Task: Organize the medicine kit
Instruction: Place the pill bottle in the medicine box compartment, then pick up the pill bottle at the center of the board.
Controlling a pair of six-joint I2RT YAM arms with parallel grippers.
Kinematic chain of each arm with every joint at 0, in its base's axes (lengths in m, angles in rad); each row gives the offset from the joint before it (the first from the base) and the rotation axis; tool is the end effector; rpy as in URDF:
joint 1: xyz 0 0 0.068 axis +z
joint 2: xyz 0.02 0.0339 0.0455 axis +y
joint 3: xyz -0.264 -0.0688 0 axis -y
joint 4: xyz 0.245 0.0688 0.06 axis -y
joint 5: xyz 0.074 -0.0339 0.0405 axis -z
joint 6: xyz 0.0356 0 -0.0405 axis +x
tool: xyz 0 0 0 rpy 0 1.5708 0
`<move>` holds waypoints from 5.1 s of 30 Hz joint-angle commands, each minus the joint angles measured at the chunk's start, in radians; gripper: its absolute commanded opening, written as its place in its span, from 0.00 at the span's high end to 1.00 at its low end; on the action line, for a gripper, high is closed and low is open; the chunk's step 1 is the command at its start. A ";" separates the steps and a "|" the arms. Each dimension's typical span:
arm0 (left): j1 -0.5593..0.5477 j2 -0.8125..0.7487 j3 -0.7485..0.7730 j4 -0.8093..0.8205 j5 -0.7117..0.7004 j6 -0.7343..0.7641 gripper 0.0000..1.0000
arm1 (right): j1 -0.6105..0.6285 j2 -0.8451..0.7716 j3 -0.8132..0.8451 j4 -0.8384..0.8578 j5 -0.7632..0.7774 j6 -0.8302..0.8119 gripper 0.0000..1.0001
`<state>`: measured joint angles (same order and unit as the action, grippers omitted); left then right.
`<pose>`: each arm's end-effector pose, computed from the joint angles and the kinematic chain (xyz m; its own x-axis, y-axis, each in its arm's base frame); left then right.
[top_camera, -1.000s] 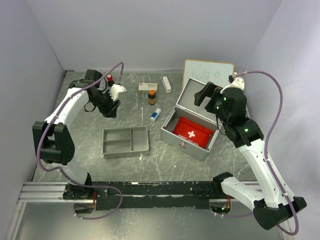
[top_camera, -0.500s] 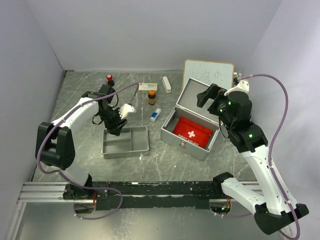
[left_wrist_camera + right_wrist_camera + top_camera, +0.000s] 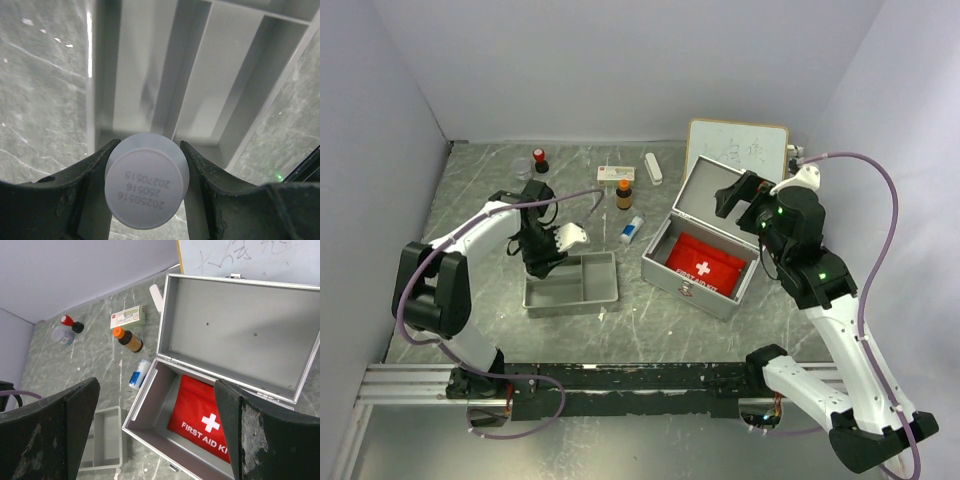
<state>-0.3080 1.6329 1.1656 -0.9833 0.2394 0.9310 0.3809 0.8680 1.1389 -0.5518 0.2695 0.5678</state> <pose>0.2787 -0.0975 0.2124 -0.3068 0.9154 -0.2604 0.9510 0.3061 -0.0444 0.1645 0.0557 0.4083 -0.2820 0.4455 -0.8497 0.0365 0.8900 0.4545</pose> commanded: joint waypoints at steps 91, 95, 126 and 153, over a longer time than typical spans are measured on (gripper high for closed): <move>-0.161 0.523 0.257 1.403 0.141 -0.837 0.18 | -0.001 -0.059 0.046 -0.146 0.094 -0.019 0.00; -0.161 0.547 0.260 1.417 0.140 -0.849 0.18 | 0.000 -0.071 0.050 -0.167 0.104 -0.008 0.00; -0.167 0.656 0.230 1.629 0.040 -0.986 0.21 | -0.001 -0.094 0.073 -0.258 0.143 0.041 0.00; -0.172 0.485 0.175 1.471 0.063 -0.891 0.73 | -0.001 -0.096 0.060 -0.254 0.145 0.064 0.00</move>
<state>-0.4839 2.2654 1.3621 0.5926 0.2455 -0.0376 0.3809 0.7914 1.1988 -0.8146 0.4004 0.6205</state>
